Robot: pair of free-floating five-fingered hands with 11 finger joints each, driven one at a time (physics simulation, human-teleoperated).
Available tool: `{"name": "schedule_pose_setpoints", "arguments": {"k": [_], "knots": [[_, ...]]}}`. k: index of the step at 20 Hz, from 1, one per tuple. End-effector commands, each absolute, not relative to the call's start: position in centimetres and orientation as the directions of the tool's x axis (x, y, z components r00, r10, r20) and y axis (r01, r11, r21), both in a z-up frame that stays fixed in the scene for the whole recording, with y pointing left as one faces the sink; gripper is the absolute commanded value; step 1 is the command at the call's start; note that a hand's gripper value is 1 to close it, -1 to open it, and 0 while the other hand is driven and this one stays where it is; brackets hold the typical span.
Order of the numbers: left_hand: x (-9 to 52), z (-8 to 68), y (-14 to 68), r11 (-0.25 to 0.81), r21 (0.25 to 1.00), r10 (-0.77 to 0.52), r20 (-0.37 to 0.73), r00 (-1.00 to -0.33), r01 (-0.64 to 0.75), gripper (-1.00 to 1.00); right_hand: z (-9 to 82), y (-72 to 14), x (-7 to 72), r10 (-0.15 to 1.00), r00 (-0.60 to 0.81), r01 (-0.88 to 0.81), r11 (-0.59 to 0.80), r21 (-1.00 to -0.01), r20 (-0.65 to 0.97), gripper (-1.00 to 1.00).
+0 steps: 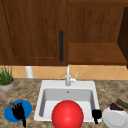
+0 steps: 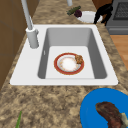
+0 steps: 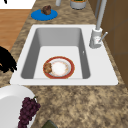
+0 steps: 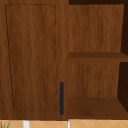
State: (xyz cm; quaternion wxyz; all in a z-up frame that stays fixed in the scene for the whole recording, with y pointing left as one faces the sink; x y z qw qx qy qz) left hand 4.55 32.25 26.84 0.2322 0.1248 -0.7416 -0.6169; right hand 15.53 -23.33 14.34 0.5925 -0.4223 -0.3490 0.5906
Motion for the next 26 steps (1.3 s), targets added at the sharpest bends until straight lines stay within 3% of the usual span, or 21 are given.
{"name": "schedule_pose_setpoints", "arguments": {"k": [1,26], "knots": [[6.1,27.2,33.2,0.208,0.955,-0.463,0.286,-0.839,0.211,-1.00,14.3,-23.3,15.5,0.995,0.059,-0.405,-0.054,-0.913,-0.085,0.00],[16.2,29.4,37.7,0.200,0.828,-0.403,0.557,-0.726,0.524,-1.00,14.3,-23.3,15.5,0.995,0.059,-0.405,-0.054,-0.913,-0.085,0.00]]}}
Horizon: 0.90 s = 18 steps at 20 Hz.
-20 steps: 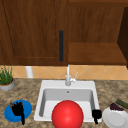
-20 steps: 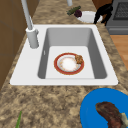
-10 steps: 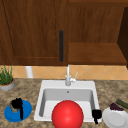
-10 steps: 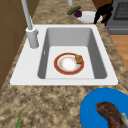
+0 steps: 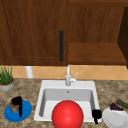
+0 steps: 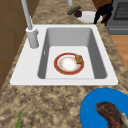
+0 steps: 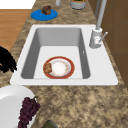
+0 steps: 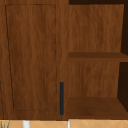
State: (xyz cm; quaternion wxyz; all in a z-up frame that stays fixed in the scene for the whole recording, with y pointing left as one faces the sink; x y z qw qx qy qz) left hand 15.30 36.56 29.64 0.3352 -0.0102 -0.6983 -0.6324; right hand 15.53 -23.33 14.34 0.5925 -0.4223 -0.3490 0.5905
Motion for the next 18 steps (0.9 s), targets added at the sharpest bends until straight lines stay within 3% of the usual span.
{"name": "schedule_pose_setpoints", "arguments": {"k": [1,12,18], "knots": [[16.6,29.3,38.1,0.196,0.823,-0.398,0.563,-0.724,0.533,-1.00,14.3,-23.3,15.5,0.995,0.059,-0.405,-0.054,-0.913,-0.085,0.00],[22.8,26.2,40.5,0.233,0.829,-0.363,0.560,-0.745,0.509,-1.00,14.3,-23.3,15.5,0.995,0.059,-0.405,-0.054,-0.913,-0.085,0.00],[23.5,23.0,40.9,0.222,0.792,-0.376,0.608,-0.700,0.569,-1.00,14.3,-23.3,15.5,0.995,0.059,-0.405,-0.054,-0.913,-0.085,0.00]]}}
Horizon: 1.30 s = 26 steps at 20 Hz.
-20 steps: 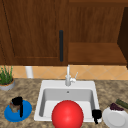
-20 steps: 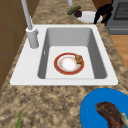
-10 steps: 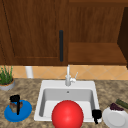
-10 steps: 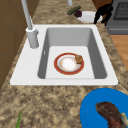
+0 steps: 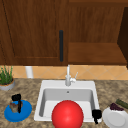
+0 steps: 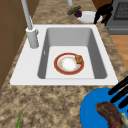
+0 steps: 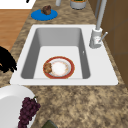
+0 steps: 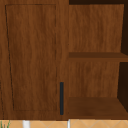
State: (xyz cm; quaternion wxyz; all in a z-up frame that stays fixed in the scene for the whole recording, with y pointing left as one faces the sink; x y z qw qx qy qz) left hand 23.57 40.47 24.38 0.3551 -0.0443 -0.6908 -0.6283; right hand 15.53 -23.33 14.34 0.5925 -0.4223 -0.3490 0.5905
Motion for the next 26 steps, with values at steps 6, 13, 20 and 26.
{"name": "schedule_pose_setpoints", "arguments": {"k": [6,13,20,26], "knots": [[24.4,19.8,42.8,0.220,0.779,-0.337,0.625,-0.704,0.587,-1.00,14.3,-23.3,15.5,0.995,0.059,-0.405,-0.054,-0.913,-0.085,0.00],[25.9,16.1,43.9,0.245,0.776,-0.336,0.630,-0.700,0.581,-1.00,14.3,-23.3,15.5,0.995,0.059,-0.405,-0.054,-0.913,-0.085,0.00],[26.3,13.4,44.5,0.221,0.805,-0.367,0.592,-0.718,0.550,-1.00,14.3,-23.3,15.5,0.995,0.059,-0.405,-0.054,-0.913,-0.085,0.00],[26.6,13.0,45.1,0.216,0.858,-0.380,0.514,-0.769,0.466,-1.00,14.3,-23.3,15.5,0.995,0.059,-0.405,-0.054,-0.913,-0.085,0.00]]}}
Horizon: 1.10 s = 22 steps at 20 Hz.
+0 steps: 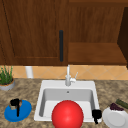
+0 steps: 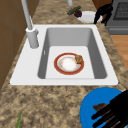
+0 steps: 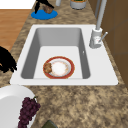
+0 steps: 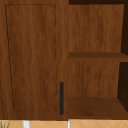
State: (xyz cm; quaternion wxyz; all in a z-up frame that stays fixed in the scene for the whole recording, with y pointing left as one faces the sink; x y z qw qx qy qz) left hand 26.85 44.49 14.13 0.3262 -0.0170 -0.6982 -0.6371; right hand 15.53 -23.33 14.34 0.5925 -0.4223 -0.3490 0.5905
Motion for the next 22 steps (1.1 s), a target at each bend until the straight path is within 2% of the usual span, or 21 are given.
{"name": "schedule_pose_setpoints", "arguments": {"k": [1,2,3,5,9,13,16,22], "knots": [[26.3,12.8,45.5,0.223,0.863,-0.372,0.505,-0.779,0.453,-1.00,14.3,-23.3,15.5,0.995,0.059,-0.405,-0.054,-0.913,-0.085,0.00],[25.7,12.4,46.0,0.232,0.869,-0.362,0.495,-0.790,0.438,1.00,14.3,-23.3,15.5,0.995,0.059,-0.405,-0.054,-0.913,-0.085,0.00],[25.0,12.3,46.5,0.157,0.909,-0.356,0.417,-0.836,0.387,1.00,14.3,-23.3,15.5,0.995,0.059,-0.405,-0.054,-0.913,-0.085,0.00],[23.6,12.3,45.7,0.108,0.936,-0.364,0.350,-0.863,0.334,1.00,14.3,-23.3,15.5,0.995,0.059,-0.405,-0.054,-0.913,-0.085,0.00],[22.1,13.0,45.0,0.081,0.982,-0.363,0.188,-0.913,0.170,1.00,14.3,-23.3,15.5,0.995,0.059,-0.405,-0.054,-0.913,-0.085,0.00],[22.5,13.6,44.7,0.062,0.995,-0.363,0.097,-0.927,0.080,1.00,14.3,-23.3,15.5,0.995,0.059,-0.405,-0.054,-0.913,-0.085,0.00],[23.3,14.3,44.6,0.059,0.996,-0.347,0.078,-0.935,0.061,1.00,14.3,-23.3,15.5,0.995,0.059,-0.405,-0.054,-0.913,-0.085,0.00],[25.1,18.4,43.5,0.071,0.991,-0.344,0.133,-0.930,0.116,1.00,14.3,-23.3,15.5,0.995,0.059,-0.405,-0.054,-0.913,-0.085,0.00]]}}
